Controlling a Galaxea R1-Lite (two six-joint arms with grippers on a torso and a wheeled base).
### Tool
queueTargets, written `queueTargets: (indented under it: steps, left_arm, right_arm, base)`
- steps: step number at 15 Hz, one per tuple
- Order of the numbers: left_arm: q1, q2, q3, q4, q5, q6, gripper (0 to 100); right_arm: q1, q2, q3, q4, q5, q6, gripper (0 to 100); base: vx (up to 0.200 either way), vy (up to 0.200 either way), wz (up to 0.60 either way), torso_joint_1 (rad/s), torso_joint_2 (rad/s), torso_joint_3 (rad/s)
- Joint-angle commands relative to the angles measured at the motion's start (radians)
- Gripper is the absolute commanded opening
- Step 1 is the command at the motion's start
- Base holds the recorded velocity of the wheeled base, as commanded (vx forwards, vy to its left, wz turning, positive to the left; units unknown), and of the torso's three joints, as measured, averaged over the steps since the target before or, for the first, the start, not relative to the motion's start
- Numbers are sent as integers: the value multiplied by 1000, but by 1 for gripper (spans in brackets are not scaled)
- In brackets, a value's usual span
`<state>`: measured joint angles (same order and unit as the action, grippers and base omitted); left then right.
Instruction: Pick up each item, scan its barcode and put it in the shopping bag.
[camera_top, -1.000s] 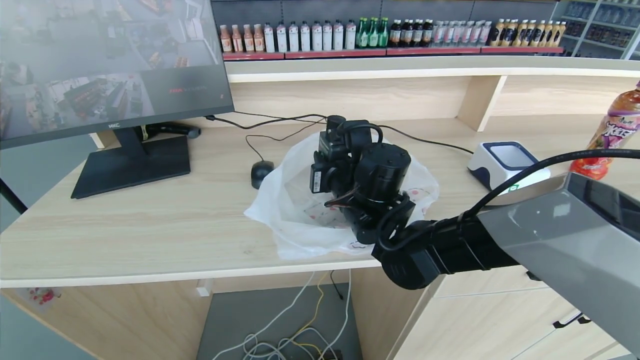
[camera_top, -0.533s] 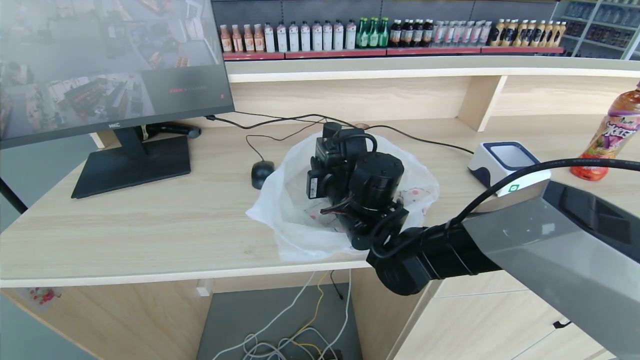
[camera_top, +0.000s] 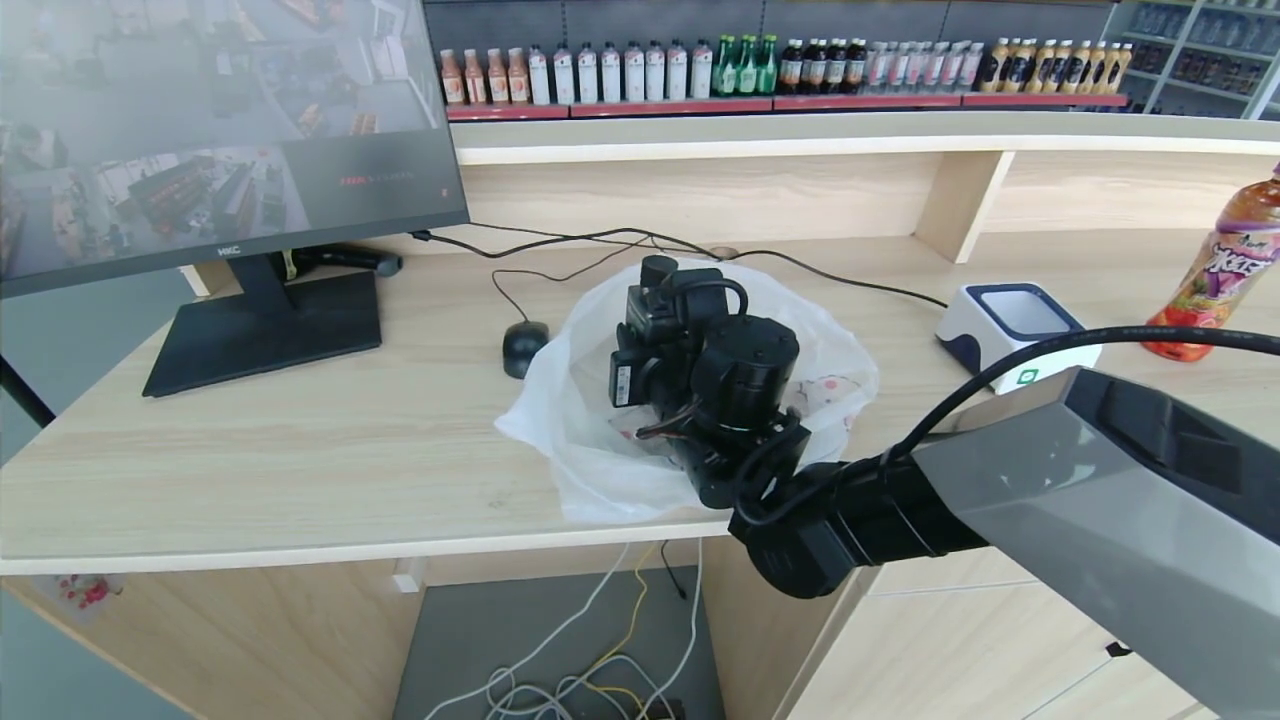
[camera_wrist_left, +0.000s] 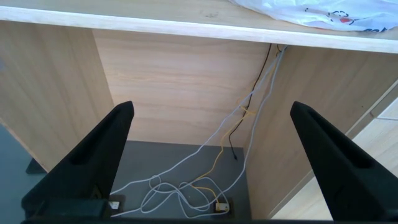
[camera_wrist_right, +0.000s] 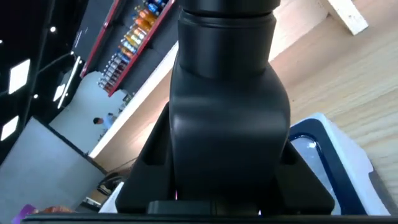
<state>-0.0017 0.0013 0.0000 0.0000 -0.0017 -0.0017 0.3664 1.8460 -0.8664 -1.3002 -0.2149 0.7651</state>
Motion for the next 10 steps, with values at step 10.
queueTargets:
  steps: [10]
  left_arm:
    - [0,0,0,0,0,0,100]
  right_arm:
    - [-27,55,-65,98,-23,128,0]
  base:
    - [0,0,0,0,0,0]
